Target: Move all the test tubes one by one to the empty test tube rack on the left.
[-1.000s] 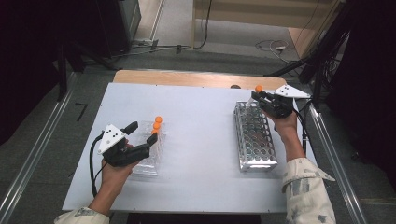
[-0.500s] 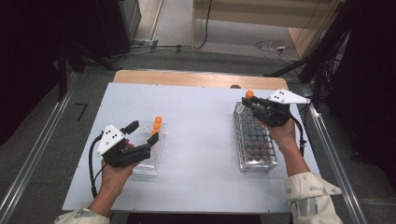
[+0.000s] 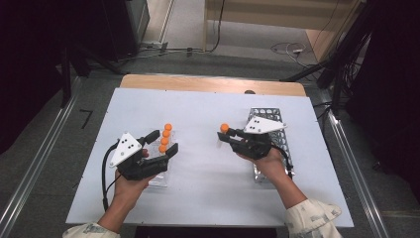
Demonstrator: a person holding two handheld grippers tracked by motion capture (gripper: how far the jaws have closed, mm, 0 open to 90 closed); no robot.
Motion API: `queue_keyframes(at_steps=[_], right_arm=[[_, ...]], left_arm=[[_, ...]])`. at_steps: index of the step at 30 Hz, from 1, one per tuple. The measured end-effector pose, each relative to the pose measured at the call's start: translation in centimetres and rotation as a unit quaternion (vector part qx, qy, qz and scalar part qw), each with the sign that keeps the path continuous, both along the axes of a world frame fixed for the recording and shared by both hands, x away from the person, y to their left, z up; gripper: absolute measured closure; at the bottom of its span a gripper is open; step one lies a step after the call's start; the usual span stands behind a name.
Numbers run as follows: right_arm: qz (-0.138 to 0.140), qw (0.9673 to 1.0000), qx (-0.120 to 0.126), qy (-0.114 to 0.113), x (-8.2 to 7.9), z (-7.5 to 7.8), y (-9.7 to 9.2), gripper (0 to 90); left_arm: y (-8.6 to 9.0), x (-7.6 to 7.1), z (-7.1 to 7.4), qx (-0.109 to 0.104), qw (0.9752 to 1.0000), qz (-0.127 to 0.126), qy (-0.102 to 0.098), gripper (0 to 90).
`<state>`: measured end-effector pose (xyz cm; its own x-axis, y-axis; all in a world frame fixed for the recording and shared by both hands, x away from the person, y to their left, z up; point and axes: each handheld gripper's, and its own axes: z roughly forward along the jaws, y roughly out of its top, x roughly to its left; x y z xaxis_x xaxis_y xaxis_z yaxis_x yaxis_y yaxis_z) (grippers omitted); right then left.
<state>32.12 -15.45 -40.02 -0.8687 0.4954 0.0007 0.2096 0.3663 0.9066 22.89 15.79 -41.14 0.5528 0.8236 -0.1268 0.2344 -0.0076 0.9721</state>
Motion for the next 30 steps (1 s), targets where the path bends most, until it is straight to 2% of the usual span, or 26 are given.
queue_keyframes(at_steps=[6, 13, 15, 21, 25, 28, 30], right_arm=[[0.035, 0.9993, -0.012, 0.009, -1.2, -1.1, 2.4, 71.6], [0.062, 0.9978, -0.020, 0.015, -1.9, -1.8, 4.6, 71.5], [0.068, 0.9974, -0.020, 0.014, -2.1, -1.9, 5.0, 71.5], [0.084, 0.9961, -0.025, 0.013, -2.5, -2.1, 5.8, 71.4], [0.088, 0.9957, -0.026, 0.015, -2.7, -2.2, 6.0, 71.4], [0.091, 0.9954, -0.026, 0.018, -2.8, -2.2, 6.2, 71.4], [0.092, 0.9953, -0.026, 0.017, -2.8, -2.3, 6.2, 71.3]], left_arm=[[-1.2, 0.0, 0.4, 0.005, 0.9997, -0.024, -0.002, 33.0], [-3.0, 0.4, 0.3, 0.016, 0.9983, -0.056, 0.004, 37.6], [-3.6, 0.6, 0.1, 0.022, 0.9978, -0.062, 0.005, 39.8], [-4.3, 0.9, -0.3, 0.024, 0.9967, -0.076, 0.011, 47.0], [-4.5, 0.9, -0.5, 0.028, 0.9962, -0.081, 0.010, 56.2], [-4.7, 0.8, -0.5, 0.033, 0.9961, -0.082, 0.007, 68.5], [-4.6, 0.8, -0.6, 0.035, 0.9959, -0.083, 0.008, 69.4]])
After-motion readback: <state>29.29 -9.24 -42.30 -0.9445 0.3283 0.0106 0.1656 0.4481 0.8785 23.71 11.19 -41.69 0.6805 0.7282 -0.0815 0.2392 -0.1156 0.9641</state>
